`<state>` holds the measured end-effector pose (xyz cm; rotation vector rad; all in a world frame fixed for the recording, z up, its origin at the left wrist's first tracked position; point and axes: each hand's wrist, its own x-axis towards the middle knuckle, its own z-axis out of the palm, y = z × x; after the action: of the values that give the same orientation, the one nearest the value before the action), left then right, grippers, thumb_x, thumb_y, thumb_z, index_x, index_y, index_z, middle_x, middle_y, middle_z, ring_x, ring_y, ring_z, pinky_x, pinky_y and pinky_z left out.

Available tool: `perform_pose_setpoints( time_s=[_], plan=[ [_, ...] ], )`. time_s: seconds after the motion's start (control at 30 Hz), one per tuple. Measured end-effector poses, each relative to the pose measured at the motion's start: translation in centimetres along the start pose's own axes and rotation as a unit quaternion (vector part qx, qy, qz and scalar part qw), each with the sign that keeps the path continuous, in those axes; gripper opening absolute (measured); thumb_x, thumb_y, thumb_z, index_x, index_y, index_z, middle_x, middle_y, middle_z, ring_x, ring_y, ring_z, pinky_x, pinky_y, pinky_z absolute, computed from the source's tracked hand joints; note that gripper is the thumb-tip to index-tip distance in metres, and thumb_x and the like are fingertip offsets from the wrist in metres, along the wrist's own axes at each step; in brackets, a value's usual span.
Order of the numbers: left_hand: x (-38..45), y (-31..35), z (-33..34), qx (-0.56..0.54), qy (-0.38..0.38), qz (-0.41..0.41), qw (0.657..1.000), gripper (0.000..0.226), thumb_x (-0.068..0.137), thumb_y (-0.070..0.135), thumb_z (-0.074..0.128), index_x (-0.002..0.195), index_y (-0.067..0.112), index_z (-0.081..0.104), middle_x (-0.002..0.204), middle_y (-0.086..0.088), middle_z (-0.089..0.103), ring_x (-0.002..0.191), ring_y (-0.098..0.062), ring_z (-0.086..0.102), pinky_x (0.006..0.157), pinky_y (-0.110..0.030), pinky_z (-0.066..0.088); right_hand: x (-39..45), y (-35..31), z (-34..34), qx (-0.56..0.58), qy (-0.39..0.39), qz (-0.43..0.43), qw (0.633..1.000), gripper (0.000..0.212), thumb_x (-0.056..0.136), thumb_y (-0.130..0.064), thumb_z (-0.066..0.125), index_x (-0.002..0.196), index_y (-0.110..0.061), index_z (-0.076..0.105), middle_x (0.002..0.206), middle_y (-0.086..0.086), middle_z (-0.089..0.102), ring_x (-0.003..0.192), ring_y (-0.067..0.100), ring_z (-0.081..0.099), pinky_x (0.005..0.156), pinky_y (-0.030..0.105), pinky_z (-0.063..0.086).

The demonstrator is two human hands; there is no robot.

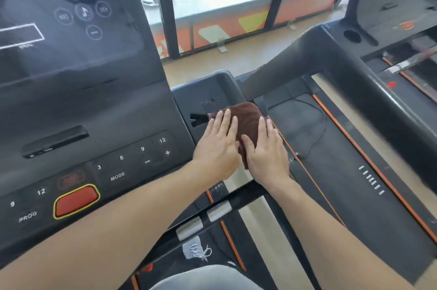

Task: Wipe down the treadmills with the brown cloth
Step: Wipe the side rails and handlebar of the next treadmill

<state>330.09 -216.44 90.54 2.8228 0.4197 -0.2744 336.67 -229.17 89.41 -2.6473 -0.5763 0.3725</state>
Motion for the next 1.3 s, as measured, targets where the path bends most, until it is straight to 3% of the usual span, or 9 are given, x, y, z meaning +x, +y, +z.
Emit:
perform_pose_setpoints(
  time_s=[0.3,0.43,0.6,0.7,0.77,0.87,0.93,1.07,1.3],
  plan=[
    [3.9,-0.8,-1.4,0.001,0.009,-0.035,0.999,0.063,0.11,0.034,0.014,0.16,0.01,-0.015,0.166,-0.007,-0.027,0.154,-0.021,-0.026,0.127,-0.038,-0.012,7.0,-0.6,-1.3,0.179,-0.086,0.002,0.98,0.063,0.088,-0.067,0.052,0.147,-0.045,0.041,0.142,-0.002,0.058,0.128,0.02,0.057,0.109,0.05,0.046],
    [5.4,-1.7,-2.3,-0.024,0.005,-0.037,0.999,0.065,0.11,0.034,0.02,0.161,0.012,-0.013,0.168,-0.007,-0.023,0.154,-0.02,-0.024,0.127,-0.037,-0.012,8.3,-1.3,-2.3,0.227,-0.119,-0.028,0.966,0.052,0.098,-0.046,0.062,0.147,-0.035,0.046,0.135,-0.004,0.063,0.121,0.017,0.061,0.107,0.039,0.047],
    [2.2,0.5,-0.7,-0.035,0.021,-0.047,0.998,0.068,0.11,0.044,0.02,0.162,0.013,-0.01,0.168,-0.007,-0.023,0.154,-0.019,-0.025,0.126,-0.036,-0.012,7.2,1.6,-4.1,0.262,-0.14,-0.028,0.954,0.059,0.088,-0.029,0.083,0.135,-0.025,0.049,0.13,-0.003,0.062,0.11,0.01,0.065,0.093,0.031,0.057],
    [-1.5,4.0,1.9,-0.042,0.044,-0.055,0.997,0.07,0.11,0.048,0.022,0.162,0.014,-0.009,0.167,-0.006,-0.025,0.153,-0.019,-0.027,0.125,-0.034,-0.015,6.2,4.1,-5.8,0.256,-0.188,-0.033,0.948,0.092,0.075,-0.013,0.092,0.15,-0.022,0.04,0.137,-0.001,0.059,0.114,0.008,0.063,0.09,0.023,0.056],
    [-2.9,5.1,3.5,-0.058,0.08,-0.052,0.994,0.067,0.11,0.047,0.025,0.163,0.016,0.0,0.169,-0.003,-0.016,0.155,-0.016,-0.02,0.127,-0.033,-0.011,5.7,5.1,-6.5,0.221,-0.248,0.0,0.943,0.12,0.069,-0.025,0.097,0.162,-0.021,0.023,0.138,-0.003,0.06,0.117,0.015,0.064,0.095,0.033,0.057],
    [-3.0,4.4,3.5,-0.107,0.186,-0.039,0.976,0.058,0.105,0.036,0.034,0.159,0.015,0.034,0.167,-0.002,0.027,0.157,-0.016,0.017,0.128,-0.033,0.01,4.8,4.4,-5.6,0.243,-0.317,0.056,0.915,0.087,0.071,-0.067,0.085,0.141,-0.023,0.059,0.119,-0.004,0.075,0.104,0.017,0.073,0.094,0.041,0.06],
    [-2.5,3.3,2.5,-0.141,0.24,-0.052,0.959,0.051,0.101,0.025,0.043,0.15,0.014,0.049,0.156,-0.002,0.048,0.147,-0.019,0.039,0.124,-0.035,0.024,4.2,3.1,-4.1,0.228,-0.234,0.054,0.944,0.068,0.076,-0.078,0.072,0.121,-0.028,0.069,0.11,-0.003,0.077,0.097,0.016,0.073,0.088,0.036,0.059],
    [-0.7,1.2,0.6,-0.225,0.292,-0.104,0.924,0.048,0.103,0.008,0.048,0.151,0.011,0.045,0.158,-0.005,0.043,0.152,-0.018,0.028,0.127,-0.033,0.017,3.4,1.5,-1.7,0.09,-0.04,0.006,0.995,0.083,0.091,-0.076,0.053,0.148,-0.016,0.045,0.142,0.007,0.059,0.13,0.029,0.056,0.101,0.041,0.045],
    [1.1,-1.0,0.5,-0.2,0.386,-0.109,0.894,0.059,0.098,-0.004,0.048,0.154,0.009,0.038,0.159,-0.005,0.041,0.154,-0.017,0.023,0.129,-0.036,0.008,5.7,-0.9,1.4,-0.122,0.057,-0.29,0.947,0.067,0.105,-0.054,0.025,0.161,-0.019,0.032,0.17,0.005,0.025,0.159,0.025,0.014,0.126,0.059,0.016]
  ],
)
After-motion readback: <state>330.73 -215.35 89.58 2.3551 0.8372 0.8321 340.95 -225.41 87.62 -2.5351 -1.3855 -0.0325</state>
